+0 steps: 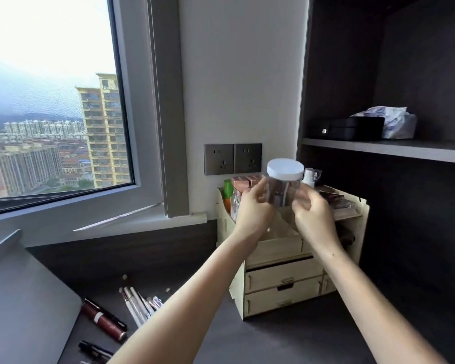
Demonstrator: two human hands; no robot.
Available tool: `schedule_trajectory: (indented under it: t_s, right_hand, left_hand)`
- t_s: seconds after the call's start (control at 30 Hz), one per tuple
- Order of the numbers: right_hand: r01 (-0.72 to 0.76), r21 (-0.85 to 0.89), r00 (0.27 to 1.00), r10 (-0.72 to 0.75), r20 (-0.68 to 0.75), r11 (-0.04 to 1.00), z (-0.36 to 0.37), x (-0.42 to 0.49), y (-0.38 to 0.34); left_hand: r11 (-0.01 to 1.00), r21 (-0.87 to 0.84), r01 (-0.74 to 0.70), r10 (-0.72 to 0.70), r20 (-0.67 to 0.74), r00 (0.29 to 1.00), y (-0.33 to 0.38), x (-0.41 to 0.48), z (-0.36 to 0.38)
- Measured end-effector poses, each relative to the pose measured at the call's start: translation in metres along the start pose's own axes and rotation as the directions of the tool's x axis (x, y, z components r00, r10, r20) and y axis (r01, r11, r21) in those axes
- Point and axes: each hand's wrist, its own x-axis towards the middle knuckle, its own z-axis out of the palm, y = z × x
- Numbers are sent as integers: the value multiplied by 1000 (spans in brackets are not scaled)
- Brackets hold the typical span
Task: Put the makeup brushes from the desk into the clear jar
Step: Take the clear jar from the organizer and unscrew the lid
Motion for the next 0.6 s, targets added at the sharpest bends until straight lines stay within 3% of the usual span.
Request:
schedule_trajectory:
  t_s: [0.1, 0.17, 0.3, 0.4, 0.47, 0.6]
  right_hand:
    - [62, 184, 998, -66, 13, 981, -8, -18, -28]
    - [52, 333, 993, -84, 83, 942, -8, -36, -44]
    - [-182, 500, 947, 14, 321, 847, -2, -77, -60]
    - [-352, 424, 859, 108, 501, 834, 10, -110, -56]
    - [-385, 300, 822, 176, 542, 873, 22, -131, -48]
    - [-165, 61, 818, 102, 566, 984, 44, -162, -33]
  left_hand:
    - [964, 143, -225, 232, -39, 972, 15, -13, -16]
    - [883, 283, -375, 400, -35, 916, 24, -27, -32]
    - [688, 593, -419, 530, -15, 848, 12, -60, -71]
    - [602, 705, -374, 535, -9, 845, -16, -96, -102]
    - [517, 777, -358, 532, 35, 846, -38, -125, -125]
    - [338, 878, -339, 461, 159, 873, -73, -185, -160]
